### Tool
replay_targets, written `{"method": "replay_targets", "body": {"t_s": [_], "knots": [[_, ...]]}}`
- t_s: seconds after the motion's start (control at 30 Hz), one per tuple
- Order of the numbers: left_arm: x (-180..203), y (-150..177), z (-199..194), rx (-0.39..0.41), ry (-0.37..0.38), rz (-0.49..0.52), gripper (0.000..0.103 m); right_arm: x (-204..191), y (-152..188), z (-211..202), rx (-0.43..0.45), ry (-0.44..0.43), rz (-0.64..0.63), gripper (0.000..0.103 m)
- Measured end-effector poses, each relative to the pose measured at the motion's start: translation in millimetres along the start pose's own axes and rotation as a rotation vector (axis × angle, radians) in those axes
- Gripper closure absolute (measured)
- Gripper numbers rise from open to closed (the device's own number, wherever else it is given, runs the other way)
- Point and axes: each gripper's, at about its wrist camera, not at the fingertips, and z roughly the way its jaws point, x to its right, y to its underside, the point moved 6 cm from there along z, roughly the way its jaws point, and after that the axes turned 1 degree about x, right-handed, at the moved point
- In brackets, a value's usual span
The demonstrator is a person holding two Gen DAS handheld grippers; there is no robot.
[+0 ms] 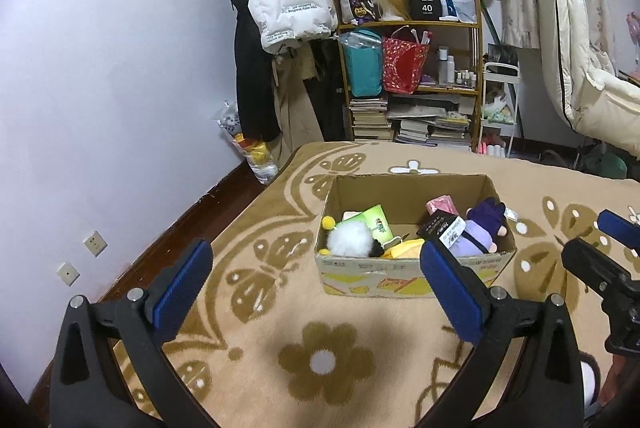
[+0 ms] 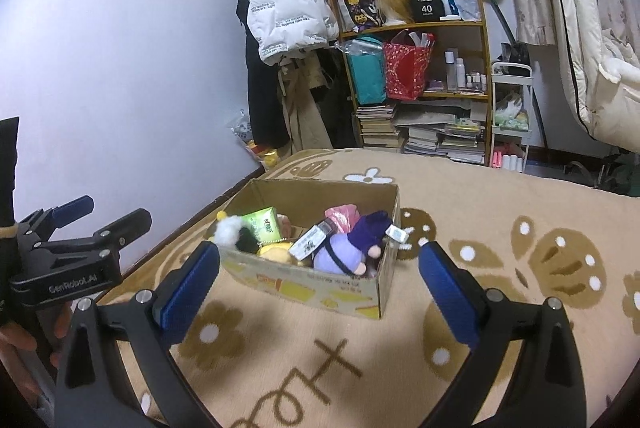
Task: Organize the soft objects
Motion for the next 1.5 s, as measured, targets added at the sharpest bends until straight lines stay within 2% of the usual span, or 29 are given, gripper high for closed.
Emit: {"method": "replay_targets", "body": {"t_s": [0.17,0.4,0.67,1.1,1.5], "knots": [[-2.5,8.5,-16.5,0.009,-0.006,0.007,0.001,-4.4,11.5,-18.4,0.017,0.003,-0.006,0.0],[-16.6,28.9,-27.1,-0.023,-0.008,-0.038,0.001,-11.9,17.9,-36.3,0.04,0.003,-0.018,0.0],[-25.4,45.4,-33.3,-0.039,-0.019,-0.073,0.001,-17.0,27.2,-35.6,0.027,-0.007,-0.034,0.0],[-19.2,48.1,-27.8,-0.044,-0.013,-0.039,0.001,-15.1,37.1,-34.9,0.02,0.016,-0.037,0.0],[-10.4,51.2,-25.2,-0.048,-0.047,0.03,0.001,-16.5,39.0,-32.7,-0.006,0.026,-0.038,0.0]]}}
